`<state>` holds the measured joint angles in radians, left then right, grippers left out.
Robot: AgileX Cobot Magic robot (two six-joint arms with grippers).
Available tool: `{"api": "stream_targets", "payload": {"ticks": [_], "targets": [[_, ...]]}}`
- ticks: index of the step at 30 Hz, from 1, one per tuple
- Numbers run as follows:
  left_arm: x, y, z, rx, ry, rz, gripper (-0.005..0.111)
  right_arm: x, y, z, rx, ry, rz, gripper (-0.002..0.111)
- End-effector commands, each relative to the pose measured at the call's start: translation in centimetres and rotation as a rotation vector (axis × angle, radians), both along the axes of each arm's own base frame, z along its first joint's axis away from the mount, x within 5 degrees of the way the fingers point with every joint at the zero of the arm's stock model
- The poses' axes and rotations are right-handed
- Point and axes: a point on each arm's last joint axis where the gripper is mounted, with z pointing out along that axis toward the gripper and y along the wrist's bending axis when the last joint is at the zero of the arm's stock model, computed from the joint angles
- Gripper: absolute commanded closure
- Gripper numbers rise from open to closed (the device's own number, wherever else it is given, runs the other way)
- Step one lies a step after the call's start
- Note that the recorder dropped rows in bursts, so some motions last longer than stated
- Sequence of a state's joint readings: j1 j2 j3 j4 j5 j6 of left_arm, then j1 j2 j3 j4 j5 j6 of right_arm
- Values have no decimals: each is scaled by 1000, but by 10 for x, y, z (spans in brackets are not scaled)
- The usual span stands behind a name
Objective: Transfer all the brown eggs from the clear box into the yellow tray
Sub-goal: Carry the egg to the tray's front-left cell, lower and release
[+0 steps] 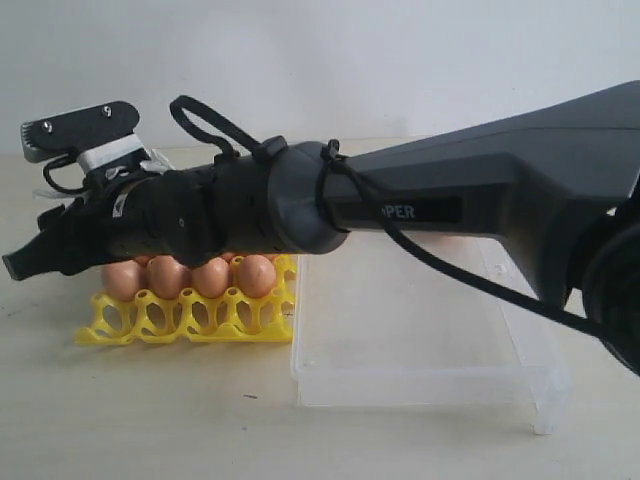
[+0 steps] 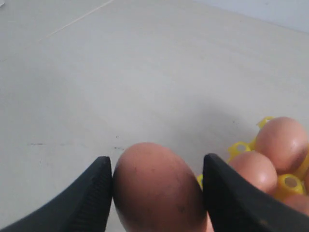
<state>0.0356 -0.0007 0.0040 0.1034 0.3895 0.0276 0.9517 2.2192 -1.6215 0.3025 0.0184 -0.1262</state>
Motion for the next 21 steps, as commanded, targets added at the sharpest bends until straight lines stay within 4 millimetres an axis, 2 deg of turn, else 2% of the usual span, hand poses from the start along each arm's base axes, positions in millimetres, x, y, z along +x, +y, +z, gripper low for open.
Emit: {"api": "stream_targets", "payload": {"ticks": [1,7,21], "targets": [[0,0,2,-7,-13,-6,107,-9,-5,-10,7,-30,-7,108],[0,0,2,-7,-13,-6,107,-15,-7,-19,41,-24,-31,108],[0,0,2,-7,-13,-6,107,-27,2,-21,49,-8,-12,108]]}}
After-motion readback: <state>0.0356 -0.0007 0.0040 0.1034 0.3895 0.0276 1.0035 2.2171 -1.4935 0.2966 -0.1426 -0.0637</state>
